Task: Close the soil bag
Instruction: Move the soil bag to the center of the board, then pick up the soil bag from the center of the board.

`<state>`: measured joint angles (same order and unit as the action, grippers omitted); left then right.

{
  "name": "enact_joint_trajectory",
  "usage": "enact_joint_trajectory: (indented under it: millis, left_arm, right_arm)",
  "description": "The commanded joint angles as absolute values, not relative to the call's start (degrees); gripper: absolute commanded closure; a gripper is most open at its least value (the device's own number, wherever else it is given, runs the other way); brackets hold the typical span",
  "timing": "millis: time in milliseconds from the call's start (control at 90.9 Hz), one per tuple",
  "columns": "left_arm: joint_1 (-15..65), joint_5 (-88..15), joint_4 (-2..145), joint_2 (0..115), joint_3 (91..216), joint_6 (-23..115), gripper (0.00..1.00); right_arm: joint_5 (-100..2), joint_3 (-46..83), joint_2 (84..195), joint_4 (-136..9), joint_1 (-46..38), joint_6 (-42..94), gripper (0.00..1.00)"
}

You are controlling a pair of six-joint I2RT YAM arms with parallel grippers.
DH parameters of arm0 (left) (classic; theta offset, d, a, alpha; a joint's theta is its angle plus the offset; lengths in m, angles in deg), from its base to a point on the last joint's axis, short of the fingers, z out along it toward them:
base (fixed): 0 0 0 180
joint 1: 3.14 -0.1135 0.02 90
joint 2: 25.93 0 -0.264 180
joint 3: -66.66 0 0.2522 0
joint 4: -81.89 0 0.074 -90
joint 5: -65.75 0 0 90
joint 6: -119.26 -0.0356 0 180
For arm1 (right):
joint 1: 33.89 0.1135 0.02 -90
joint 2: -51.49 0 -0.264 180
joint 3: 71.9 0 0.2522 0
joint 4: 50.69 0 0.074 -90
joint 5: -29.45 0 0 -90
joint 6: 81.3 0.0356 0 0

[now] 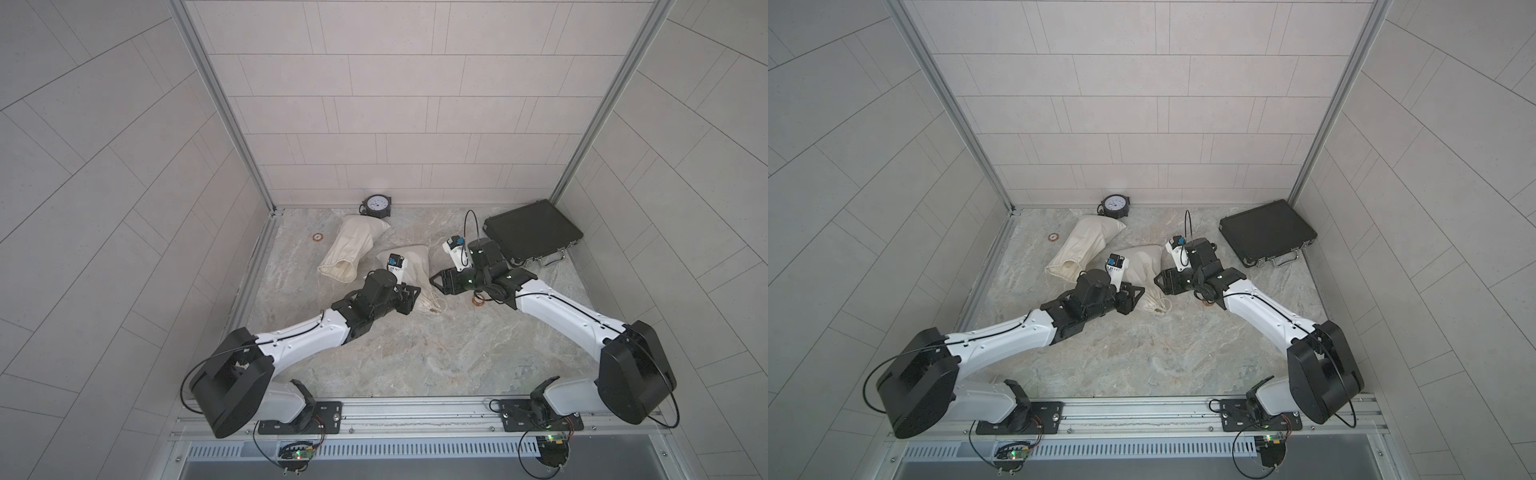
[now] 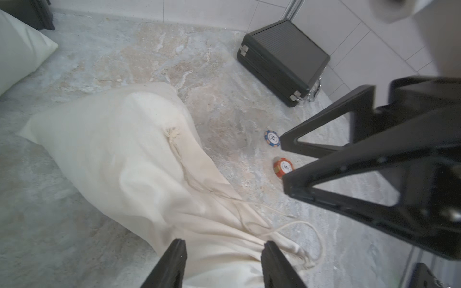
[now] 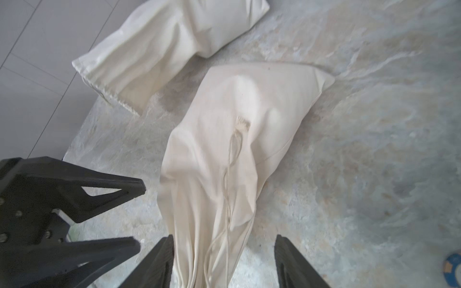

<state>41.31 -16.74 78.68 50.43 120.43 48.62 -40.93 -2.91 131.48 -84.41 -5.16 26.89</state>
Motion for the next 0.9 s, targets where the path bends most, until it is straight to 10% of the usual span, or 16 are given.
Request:
enact_joint_trajectory:
  millis: [0, 572, 891]
  left_arm:
    - [42.9, -15.3, 74.9, 48.2, 117.8, 49.0, 0.43]
    - [45.5, -13.6, 73.6, 49.0, 119.1, 48.3, 0.41]
    - [48.8, -11.6, 74.8, 46.6, 119.3, 41.7, 0.41]
  right_arm:
    - [-39.1, -3.4, 132.0, -92.7, -4.9, 25.3, 0.35]
    - [-38.0, -6.5, 135.8, -90.3, -3.7, 26.3, 0.59]
    - [-42.1, -6.9, 126.6, -85.7, -2.7, 28.0, 1.00]
